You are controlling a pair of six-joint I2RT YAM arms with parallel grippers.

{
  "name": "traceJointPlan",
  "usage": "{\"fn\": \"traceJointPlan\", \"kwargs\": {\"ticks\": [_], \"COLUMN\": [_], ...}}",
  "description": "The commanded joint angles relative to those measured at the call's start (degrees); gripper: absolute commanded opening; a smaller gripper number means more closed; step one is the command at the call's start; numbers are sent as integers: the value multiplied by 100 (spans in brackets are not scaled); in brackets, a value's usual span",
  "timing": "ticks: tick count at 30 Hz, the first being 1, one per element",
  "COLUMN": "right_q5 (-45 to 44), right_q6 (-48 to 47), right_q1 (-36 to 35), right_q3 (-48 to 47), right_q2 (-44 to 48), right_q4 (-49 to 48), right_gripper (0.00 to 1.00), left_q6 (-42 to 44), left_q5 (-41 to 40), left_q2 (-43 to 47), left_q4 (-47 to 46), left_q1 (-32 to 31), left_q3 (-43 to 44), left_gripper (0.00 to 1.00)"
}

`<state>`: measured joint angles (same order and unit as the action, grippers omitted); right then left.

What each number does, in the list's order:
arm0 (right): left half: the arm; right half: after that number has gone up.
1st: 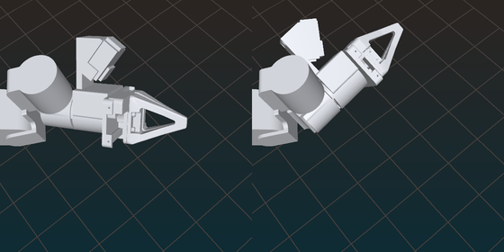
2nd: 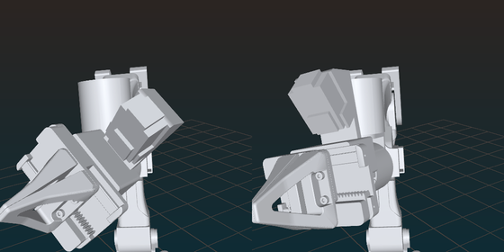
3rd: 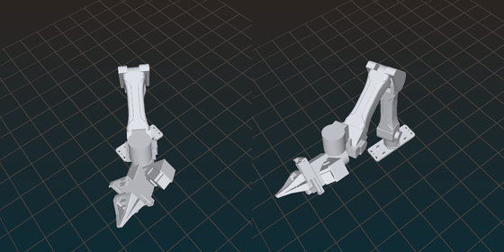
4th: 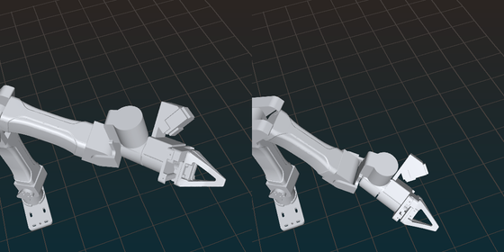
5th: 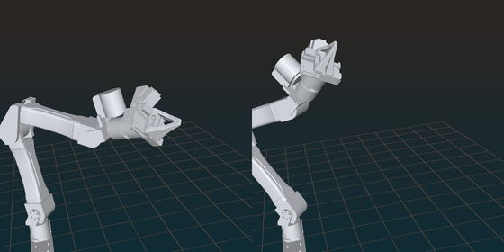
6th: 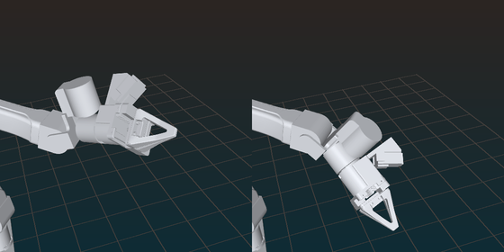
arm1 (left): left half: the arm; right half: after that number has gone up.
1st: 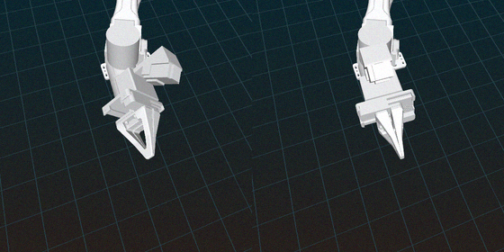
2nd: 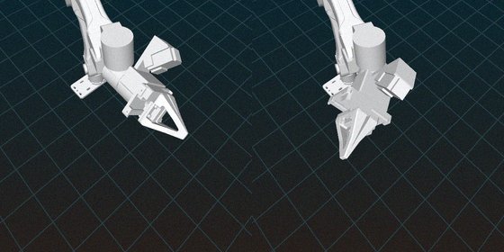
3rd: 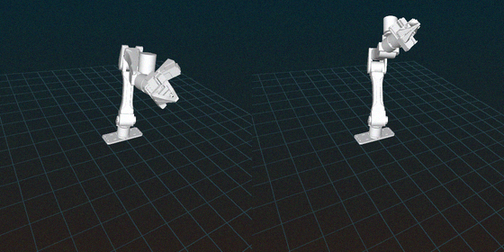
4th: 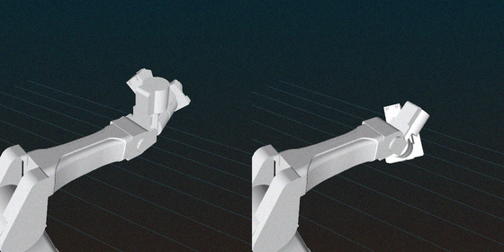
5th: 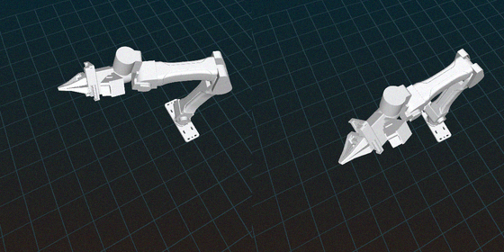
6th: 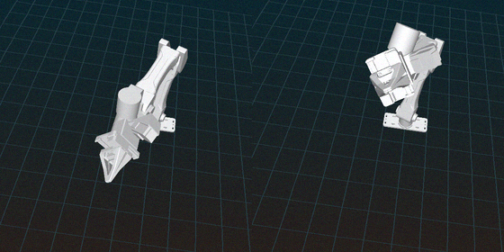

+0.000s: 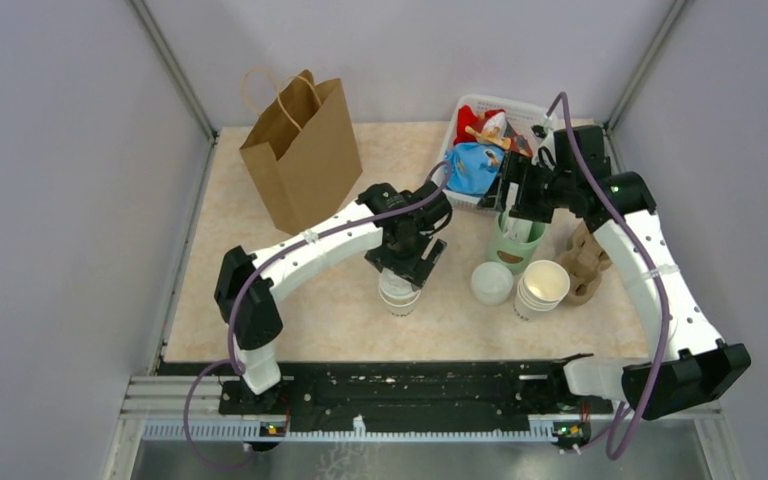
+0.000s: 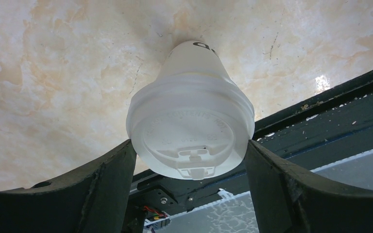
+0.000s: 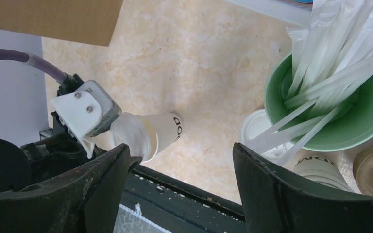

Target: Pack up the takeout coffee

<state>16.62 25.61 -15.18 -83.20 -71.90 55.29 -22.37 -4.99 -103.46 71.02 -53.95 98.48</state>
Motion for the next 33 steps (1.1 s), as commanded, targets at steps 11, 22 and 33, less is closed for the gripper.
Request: {"fn": "traceJointPlan", "kwargs": {"ticks": [11,22,33], "right_q5": [61,64,99], "right_q6": [110,162,206], "right_q1": [53,51,48], "right_q3": [90,134,205], "right_q2": [264,293,330], "right_q4": [-289,-317,-361], "right_gripper": [77,77,77], "left_q6": [-9,119,154], "left_q5": [179,191,184], "left_q2": [11,-126,-182], "left_q4": [25,-36,-62], "left_q1": [-27,-27,-27], "left_q3": [-222,-106,-62], "left_gripper": [86,86,87]}}
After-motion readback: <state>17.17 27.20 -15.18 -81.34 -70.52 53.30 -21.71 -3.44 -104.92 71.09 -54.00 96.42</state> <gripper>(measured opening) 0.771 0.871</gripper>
